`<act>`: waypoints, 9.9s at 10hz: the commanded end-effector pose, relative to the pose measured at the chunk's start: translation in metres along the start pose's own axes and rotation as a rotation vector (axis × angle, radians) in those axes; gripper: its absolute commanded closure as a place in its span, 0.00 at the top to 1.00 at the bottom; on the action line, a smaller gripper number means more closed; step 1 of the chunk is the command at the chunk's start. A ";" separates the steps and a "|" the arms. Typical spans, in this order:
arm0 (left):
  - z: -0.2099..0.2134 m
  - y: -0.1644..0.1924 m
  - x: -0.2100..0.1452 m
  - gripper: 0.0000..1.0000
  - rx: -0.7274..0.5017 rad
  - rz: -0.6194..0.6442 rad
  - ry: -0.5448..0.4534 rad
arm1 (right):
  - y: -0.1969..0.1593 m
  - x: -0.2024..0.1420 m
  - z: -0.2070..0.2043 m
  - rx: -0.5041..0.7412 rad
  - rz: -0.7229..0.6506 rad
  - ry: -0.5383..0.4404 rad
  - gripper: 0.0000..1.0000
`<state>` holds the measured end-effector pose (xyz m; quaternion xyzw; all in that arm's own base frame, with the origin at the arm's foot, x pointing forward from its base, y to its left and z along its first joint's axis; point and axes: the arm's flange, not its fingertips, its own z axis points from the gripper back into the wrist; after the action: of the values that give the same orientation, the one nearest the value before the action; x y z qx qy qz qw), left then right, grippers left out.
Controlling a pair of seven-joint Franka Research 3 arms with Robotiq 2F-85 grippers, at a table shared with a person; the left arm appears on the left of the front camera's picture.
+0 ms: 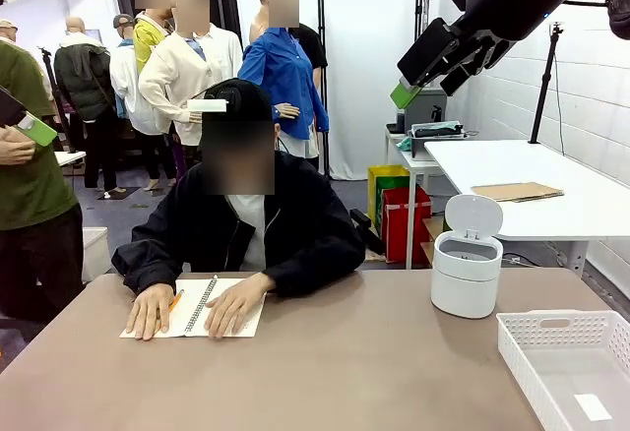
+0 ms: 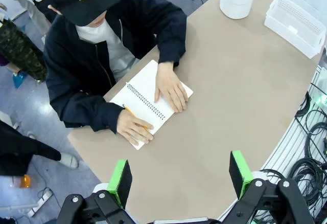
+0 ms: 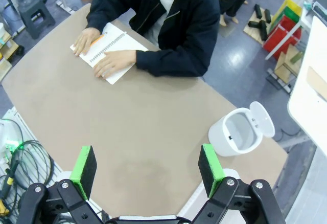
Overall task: Sort the paper based on its condition.
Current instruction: If a person hands you a paper, place it in the Organizing basket , and if it's crumpled, put it in the Trash can.
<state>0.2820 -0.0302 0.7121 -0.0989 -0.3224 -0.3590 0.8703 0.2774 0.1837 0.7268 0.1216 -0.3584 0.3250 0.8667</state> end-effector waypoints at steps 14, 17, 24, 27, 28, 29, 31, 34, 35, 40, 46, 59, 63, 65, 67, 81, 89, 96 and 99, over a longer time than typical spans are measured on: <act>0.000 0.002 -0.001 1.00 0.007 0.005 0.004 | 0.000 0.000 0.000 -0.001 0.006 0.000 1.00; 0.000 0.002 -0.001 1.00 0.007 0.005 0.004 | 0.000 0.000 0.000 -0.001 0.006 0.000 1.00; 0.000 0.002 -0.001 1.00 0.007 0.005 0.004 | 0.000 0.000 0.000 -0.001 0.006 0.000 1.00; 0.000 0.002 -0.001 1.00 0.007 0.005 0.004 | 0.000 0.000 0.000 -0.001 0.006 0.000 1.00; 0.000 0.002 -0.001 1.00 0.007 0.005 0.004 | 0.000 0.000 0.000 -0.001 0.006 0.000 1.00; 0.000 0.002 -0.001 1.00 0.007 0.005 0.004 | 0.000 0.000 0.000 -0.001 0.006 0.000 1.00; 0.000 0.002 -0.001 1.00 0.007 0.005 0.004 | 0.000 0.000 0.000 -0.001 0.006 0.000 1.00; 0.000 0.002 -0.001 1.00 0.007 0.005 0.004 | 0.000 0.000 0.000 -0.001 0.006 0.000 1.00; 0.000 0.002 -0.001 1.00 0.007 0.005 0.004 | 0.000 0.000 0.000 -0.001 0.006 0.000 1.00; 0.000 0.002 -0.001 1.00 0.007 0.005 0.004 | 0.000 0.000 0.000 -0.001 0.006 0.000 1.00; 0.000 0.002 -0.001 1.00 0.007 0.005 0.004 | 0.000 0.000 0.000 -0.001 0.006 0.000 1.00; 0.000 0.002 -0.001 1.00 0.007 0.005 0.004 | 0.000 0.000 0.000 -0.001 0.006 0.000 1.00; 0.000 0.002 -0.001 1.00 0.007 0.005 0.004 | 0.000 0.000 0.000 -0.001 0.006 0.000 1.00; 0.000 0.002 -0.001 1.00 0.007 0.005 0.004 | 0.000 0.000 0.000 -0.001 0.006 0.000 1.00; 0.000 0.002 -0.001 1.00 0.007 0.005 0.004 | 0.000 0.000 0.000 -0.001 0.006 0.000 1.00; 0.000 0.002 -0.001 1.00 0.007 0.005 0.004 | 0.000 0.000 0.000 -0.001 0.006 0.000 1.00; 0.000 0.002 -0.001 1.00 0.007 0.005 0.004 | 0.000 0.000 0.000 -0.001 0.006 0.000 1.00; 0.000 0.002 -0.001 1.00 0.007 0.005 0.004 | -0.032 0.003 -0.033 -0.018 -0.173 0.142 1.00; 0.000 0.002 -0.001 1.00 0.007 0.005 0.004 | -0.046 -0.005 -0.086 -0.069 -0.276 0.303 1.00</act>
<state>0.2824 -0.0300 0.7119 -0.0991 -0.3220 -0.3587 0.8706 0.3454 0.1706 0.6605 0.1105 -0.2403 0.2268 0.9373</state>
